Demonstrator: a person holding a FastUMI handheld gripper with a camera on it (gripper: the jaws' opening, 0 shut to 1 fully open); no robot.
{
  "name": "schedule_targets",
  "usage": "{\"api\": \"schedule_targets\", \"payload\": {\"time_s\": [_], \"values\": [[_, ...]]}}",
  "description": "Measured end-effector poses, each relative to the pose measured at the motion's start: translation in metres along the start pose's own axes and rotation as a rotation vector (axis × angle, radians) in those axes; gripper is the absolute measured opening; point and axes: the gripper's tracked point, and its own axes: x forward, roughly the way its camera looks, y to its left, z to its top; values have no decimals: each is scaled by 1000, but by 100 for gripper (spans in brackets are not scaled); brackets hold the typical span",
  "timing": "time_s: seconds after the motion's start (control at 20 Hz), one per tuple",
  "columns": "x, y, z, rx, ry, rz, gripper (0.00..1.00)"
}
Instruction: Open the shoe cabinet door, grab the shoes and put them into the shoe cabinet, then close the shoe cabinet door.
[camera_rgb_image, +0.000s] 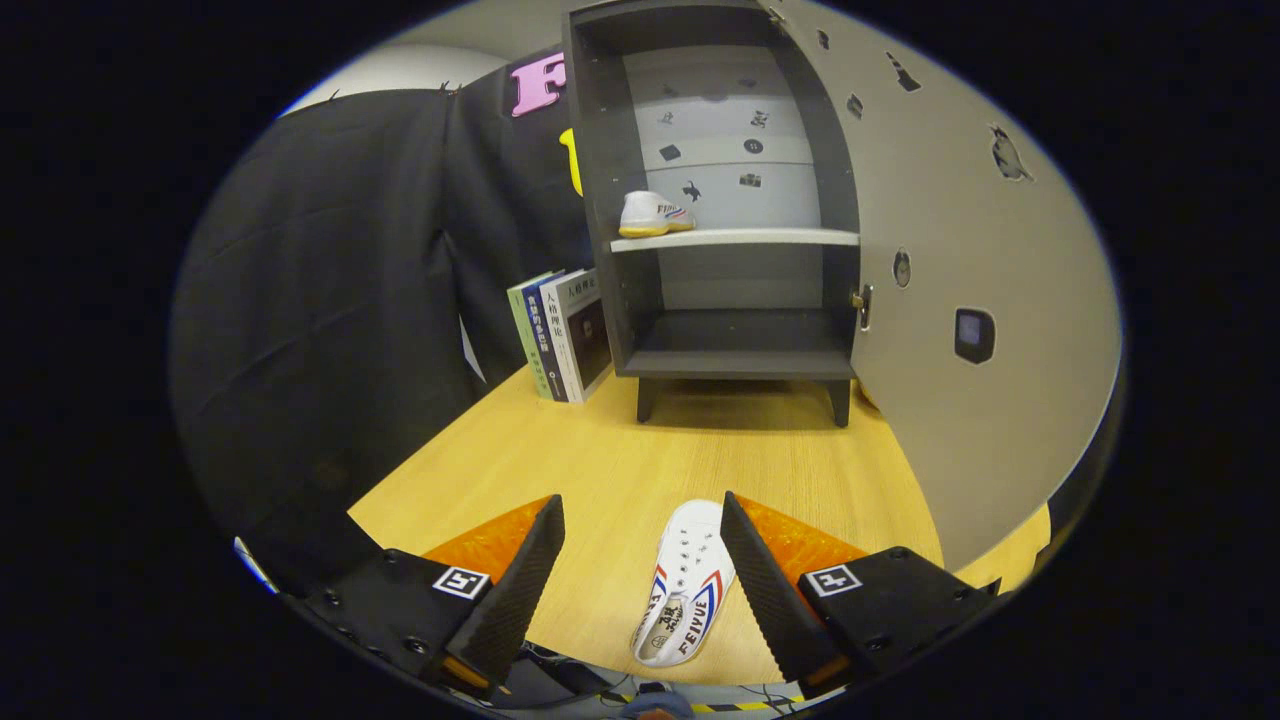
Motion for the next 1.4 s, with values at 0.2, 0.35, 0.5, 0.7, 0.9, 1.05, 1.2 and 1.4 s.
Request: {"api": "schedule_targets", "payload": {"time_s": [0.2,0.35,0.5,0.7,0.9,1.05,1.2,1.4], "values": [[31,2,-34,-9,100,7,98],[53,4,-66,5,208,18,99],[67,6,-94,19,298,27,99],[80,7,-114,30,382,28,98],[87,8,-127,32,449,26,98],[92,7,-134,10,490,19,96],[95,1,-140,-24,516,-6,88],[101,-13,-146,-71,512,-74,55]]}}
